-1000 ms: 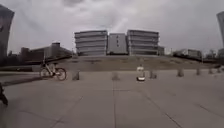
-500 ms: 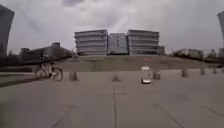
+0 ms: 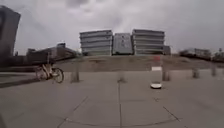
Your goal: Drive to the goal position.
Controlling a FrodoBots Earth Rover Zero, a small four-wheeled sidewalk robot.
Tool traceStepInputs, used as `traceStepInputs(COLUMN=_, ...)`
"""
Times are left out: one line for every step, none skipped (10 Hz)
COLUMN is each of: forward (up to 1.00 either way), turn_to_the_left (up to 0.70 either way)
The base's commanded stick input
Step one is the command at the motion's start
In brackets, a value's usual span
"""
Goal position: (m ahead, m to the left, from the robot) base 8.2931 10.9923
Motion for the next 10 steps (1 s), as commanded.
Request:
traceStepInputs(forward=0.70, turn_to_the_left=0.01)
traceStepInputs(forward=0.70, turn_to_the_left=-0.01)
traceStepInputs(forward=0.70, turn_to_the_left=0.00)
traceStepInputs(forward=0.70, turn_to_the_left=0.00)
traceStepInputs(forward=0.70, turn_to_the_left=-0.01)
traceStepInputs(forward=0.70, turn_to_the_left=0.00)
traceStepInputs(forward=0.70, turn_to_the_left=0.00)
traceStepInputs(forward=0.70, turn_to_the_left=-0.01)
traceStepInputs(forward=0.70, turn_to_the_left=-0.01)
traceStepInputs(forward=0.70, turn_to_the_left=0.00)
